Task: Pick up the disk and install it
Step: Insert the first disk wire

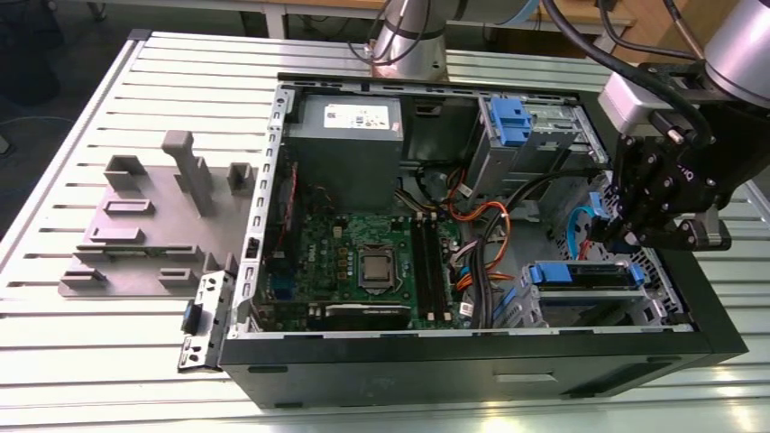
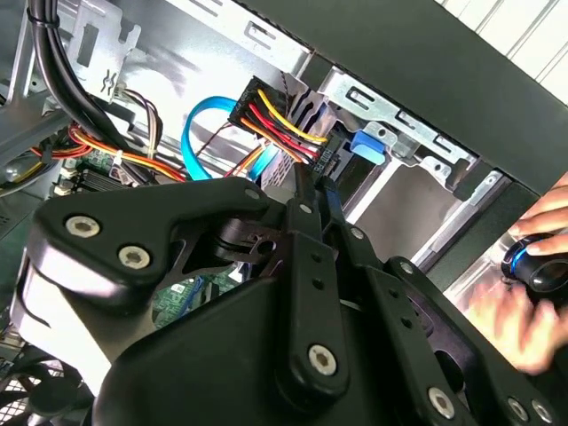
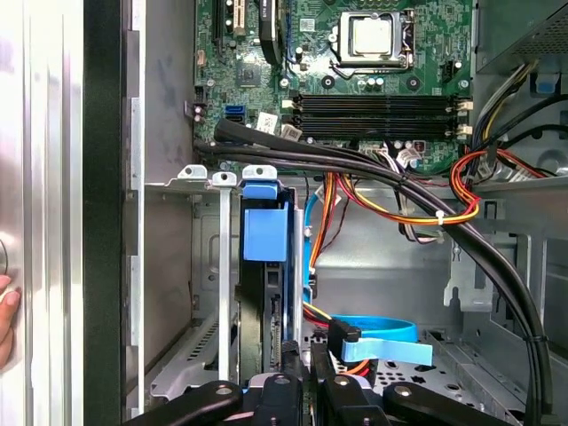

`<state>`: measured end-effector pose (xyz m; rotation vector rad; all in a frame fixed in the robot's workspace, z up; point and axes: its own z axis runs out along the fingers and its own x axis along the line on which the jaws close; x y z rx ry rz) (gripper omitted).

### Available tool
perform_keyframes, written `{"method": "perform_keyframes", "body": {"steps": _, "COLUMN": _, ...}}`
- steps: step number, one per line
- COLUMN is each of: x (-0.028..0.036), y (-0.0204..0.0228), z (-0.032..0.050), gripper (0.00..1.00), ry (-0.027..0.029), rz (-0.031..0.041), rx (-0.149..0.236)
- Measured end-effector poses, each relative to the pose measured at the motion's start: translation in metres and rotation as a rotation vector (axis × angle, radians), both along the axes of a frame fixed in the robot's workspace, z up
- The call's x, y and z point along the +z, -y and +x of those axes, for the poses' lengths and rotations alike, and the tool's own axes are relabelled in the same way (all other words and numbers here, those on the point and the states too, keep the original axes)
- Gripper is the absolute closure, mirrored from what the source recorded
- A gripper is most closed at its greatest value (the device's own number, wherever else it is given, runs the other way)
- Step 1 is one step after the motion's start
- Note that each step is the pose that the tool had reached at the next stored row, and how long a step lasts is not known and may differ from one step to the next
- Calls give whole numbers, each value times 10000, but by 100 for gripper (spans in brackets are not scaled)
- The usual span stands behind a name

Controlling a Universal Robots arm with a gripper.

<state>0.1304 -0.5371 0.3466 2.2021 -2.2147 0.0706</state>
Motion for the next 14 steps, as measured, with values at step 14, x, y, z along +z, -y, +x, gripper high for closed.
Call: {"method": "perform_keyframes", "body": {"steps": 14, "x": -12, "y": 6, "z": -61, "gripper": 84, "ry": 126, "rz": 0, "rx": 0}}
